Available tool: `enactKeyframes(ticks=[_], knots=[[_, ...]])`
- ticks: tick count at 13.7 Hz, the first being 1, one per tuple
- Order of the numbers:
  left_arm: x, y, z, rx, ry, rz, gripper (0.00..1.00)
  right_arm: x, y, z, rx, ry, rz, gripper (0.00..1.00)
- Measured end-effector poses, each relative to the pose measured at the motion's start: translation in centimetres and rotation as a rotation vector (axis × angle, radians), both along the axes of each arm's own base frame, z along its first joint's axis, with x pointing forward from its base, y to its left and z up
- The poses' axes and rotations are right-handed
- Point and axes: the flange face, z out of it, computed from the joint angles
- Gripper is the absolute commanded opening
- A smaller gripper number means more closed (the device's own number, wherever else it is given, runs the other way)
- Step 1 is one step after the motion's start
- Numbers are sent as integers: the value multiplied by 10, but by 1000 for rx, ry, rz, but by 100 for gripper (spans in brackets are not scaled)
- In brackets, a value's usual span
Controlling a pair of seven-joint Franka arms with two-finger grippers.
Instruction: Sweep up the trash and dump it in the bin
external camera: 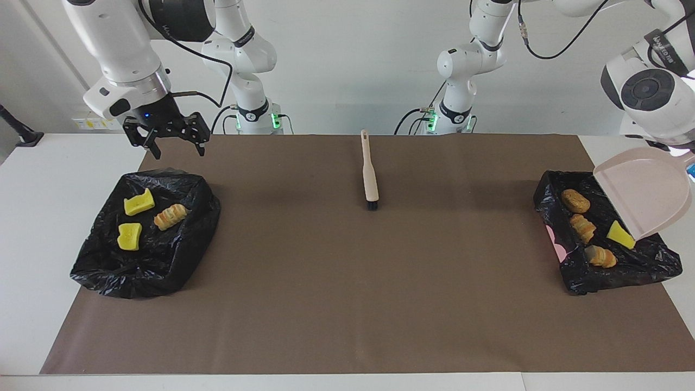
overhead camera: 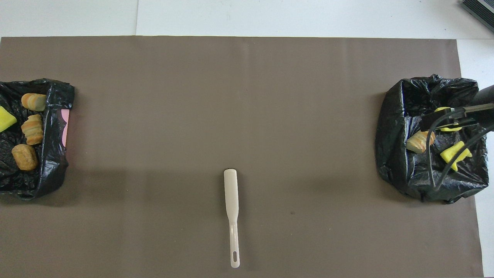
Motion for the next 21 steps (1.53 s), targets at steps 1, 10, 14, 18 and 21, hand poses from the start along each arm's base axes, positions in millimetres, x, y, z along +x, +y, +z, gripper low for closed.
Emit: enactKeyframes(ticks=[1, 10, 14, 18, 21], knots=[[-6, -4, 7, -42, -9, 27, 0, -2, -1, 3, 0, -3, -2, 100], [-41, -111, -15, -470, -181, 562, 0, -5, 6, 3, 0, 5, 11, 100], [-42, -227, -47, -510, -273, 717, 0, -5, 6, 3, 0, 5, 11, 100], [-48, -290, -79, -581, -302, 798, 0, -5, 6, 3, 0, 6, 11, 100], [-45, -329, -108, -645, -363, 935, 0, -5, 6, 3, 0, 6, 11, 100]])
